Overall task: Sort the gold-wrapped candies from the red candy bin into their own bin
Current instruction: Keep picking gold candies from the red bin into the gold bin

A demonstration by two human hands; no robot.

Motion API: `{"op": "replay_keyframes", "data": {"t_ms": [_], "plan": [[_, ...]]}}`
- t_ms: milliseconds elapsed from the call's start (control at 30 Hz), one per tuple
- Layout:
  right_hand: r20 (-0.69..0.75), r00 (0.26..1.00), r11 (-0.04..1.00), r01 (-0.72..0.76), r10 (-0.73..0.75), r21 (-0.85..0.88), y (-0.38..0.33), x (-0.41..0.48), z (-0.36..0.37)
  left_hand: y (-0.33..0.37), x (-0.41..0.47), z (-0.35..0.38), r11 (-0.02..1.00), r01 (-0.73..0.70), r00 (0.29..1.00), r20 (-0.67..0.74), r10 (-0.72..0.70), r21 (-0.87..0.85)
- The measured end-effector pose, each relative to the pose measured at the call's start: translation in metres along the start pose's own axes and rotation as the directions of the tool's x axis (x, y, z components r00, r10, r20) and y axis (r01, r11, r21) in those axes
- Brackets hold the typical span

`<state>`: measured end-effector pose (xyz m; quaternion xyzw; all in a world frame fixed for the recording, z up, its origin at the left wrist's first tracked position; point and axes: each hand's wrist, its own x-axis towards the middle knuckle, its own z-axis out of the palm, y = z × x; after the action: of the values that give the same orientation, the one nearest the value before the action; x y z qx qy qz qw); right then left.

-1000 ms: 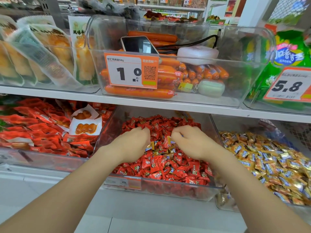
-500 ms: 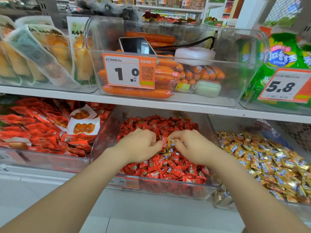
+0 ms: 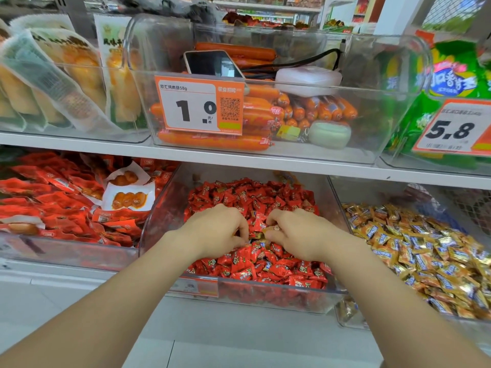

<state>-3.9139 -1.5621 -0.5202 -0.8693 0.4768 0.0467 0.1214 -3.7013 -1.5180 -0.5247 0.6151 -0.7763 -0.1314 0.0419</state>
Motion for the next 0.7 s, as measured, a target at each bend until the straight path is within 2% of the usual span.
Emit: {"op": "replay_keyframes", "data": {"t_ms": [133,233,300,400,500,567,633,700], "plan": [[0.099,0.995,0.993,0.008,0.004,-0.118,-0.014,0.002,0.005,-0.002,-0.002,-0.002,0.998,0.024,0.999,-0.043,-0.027,-0.058],[0.061,0.998,0.988,0.009,0.001,-0.156,-0.021,0.006,0.009,-0.005,-0.006,-0.005,0.991,0.067,0.996,-0.058,-0.074,-0.116],[0.053,0.999,0.993,0.008,-0.002,-0.116,-0.019,0.007,0.007,-0.004,-0.009,-0.005,0.985,0.091,0.992,-0.069,-0.102,-0.149],[0.006,0.999,0.997,0.044,-0.044,0.062,-0.011,0.003,0.000,0.001,-0.014,-0.005,0.978,0.109,0.983,-0.124,-0.133,-0.177],[-0.141,0.986,0.943,0.130,-0.090,0.306,-0.003,-0.010,-0.011,0.005,-0.016,-0.005,0.968,0.093,0.966,-0.216,-0.144,-0.231],[-0.229,0.969,0.873,0.187,-0.089,0.451,-0.001,-0.020,-0.017,0.009,-0.016,-0.008,0.959,0.078,0.945,-0.286,-0.158,-0.272],[-0.265,0.963,0.754,0.208,-0.047,0.623,0.002,-0.028,-0.020,0.016,-0.016,-0.011,0.932,0.069,0.932,-0.310,-0.188,-0.356],[-0.261,0.965,0.675,0.185,0.011,0.715,0.003,-0.034,-0.018,0.023,-0.015,-0.010,0.824,0.092,0.933,-0.240,-0.267,-0.559]]}}
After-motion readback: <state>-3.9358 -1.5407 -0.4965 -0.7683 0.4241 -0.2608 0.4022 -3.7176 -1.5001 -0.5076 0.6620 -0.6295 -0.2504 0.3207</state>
